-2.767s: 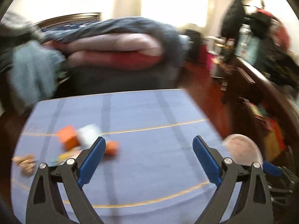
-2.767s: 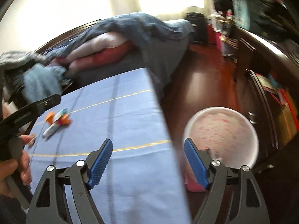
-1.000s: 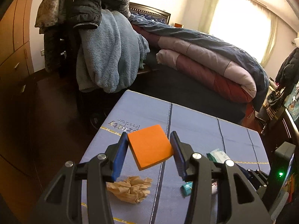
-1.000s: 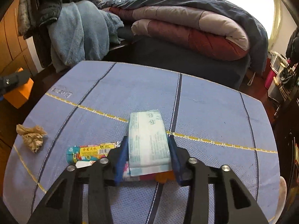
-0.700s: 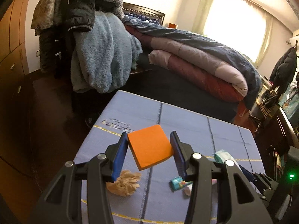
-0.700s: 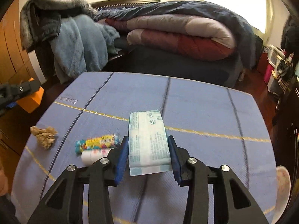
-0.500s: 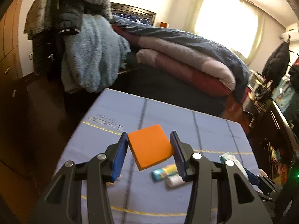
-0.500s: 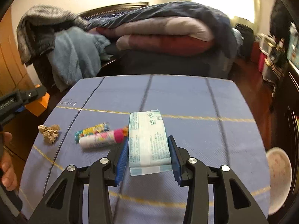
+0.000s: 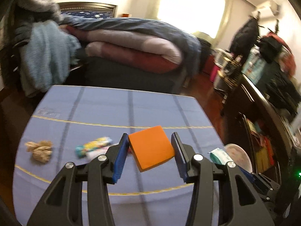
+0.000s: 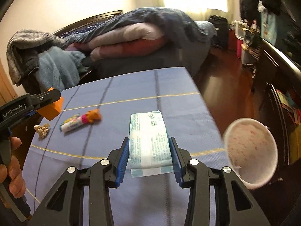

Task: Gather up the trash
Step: 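Carry the tissue pack and orange cube over the wastebasket and open both tools, then return to the table and grasp the crumpled brown paper with the left tool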

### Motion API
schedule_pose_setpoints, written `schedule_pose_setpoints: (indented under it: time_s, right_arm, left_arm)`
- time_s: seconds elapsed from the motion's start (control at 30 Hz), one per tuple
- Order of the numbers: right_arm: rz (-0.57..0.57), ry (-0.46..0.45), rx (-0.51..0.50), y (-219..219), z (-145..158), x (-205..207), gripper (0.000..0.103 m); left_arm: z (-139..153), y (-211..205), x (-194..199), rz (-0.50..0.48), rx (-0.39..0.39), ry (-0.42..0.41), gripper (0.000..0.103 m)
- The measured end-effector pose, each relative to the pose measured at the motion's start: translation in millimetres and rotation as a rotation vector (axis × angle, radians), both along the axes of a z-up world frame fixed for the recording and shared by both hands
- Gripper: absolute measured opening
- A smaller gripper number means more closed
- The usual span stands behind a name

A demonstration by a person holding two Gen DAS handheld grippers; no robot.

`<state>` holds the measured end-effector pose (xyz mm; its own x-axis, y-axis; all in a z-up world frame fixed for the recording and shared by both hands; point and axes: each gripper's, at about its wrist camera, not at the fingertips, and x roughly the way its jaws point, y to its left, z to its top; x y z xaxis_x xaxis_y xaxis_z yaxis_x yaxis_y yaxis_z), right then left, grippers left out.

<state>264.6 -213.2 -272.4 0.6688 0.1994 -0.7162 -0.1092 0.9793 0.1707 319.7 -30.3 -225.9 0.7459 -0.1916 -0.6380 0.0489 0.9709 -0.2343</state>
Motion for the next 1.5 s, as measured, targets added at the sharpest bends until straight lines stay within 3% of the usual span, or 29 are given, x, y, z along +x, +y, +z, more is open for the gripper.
schedule_pose_setpoints:
  time_s: [0.53, 0.8, 1.03, 1.1, 1.2, 1.37, 1.5]
  right_arm:
    - [-0.332, 0.022, 0.014, -158, -19, -32, 0.042]
    - [-0.430, 0.014, -0.010, -207, -27, -32, 0.042]
    - [-0.484, 0.027, -0.041, -236, -40, -17, 0.042]
    - [-0.499, 0.039, -0.047, -244, -46, -11, 0.044]
    - [-0.505, 0.051, -0.048, -251, -56, -3, 0.047]
    - [-0.510, 0.074, -0.053, -250, -63, -2, 0.050]
    - [-0.501, 0.073, -0.044, -240, -59, -7, 0.054]
  left_arm:
    - [-18, -188, 15, -0.440, -0.038, 0.047, 0.047]
    - [-32, -270, 35, -0.581, -0.044, 0.073, 0.047]
    - [-49, -318, 64, -0.626, -0.064, 0.107, 0.050]
    - [-55, -325, 75, -0.626, -0.077, 0.124, 0.065]
    - [-64, -332, 85, -0.630, -0.106, 0.151, 0.074]
    - [-57, -319, 84, -0.603, -0.109, 0.117, 0.078]
    - [-40, -292, 76, -0.530, -0.067, 0.065, 0.083]
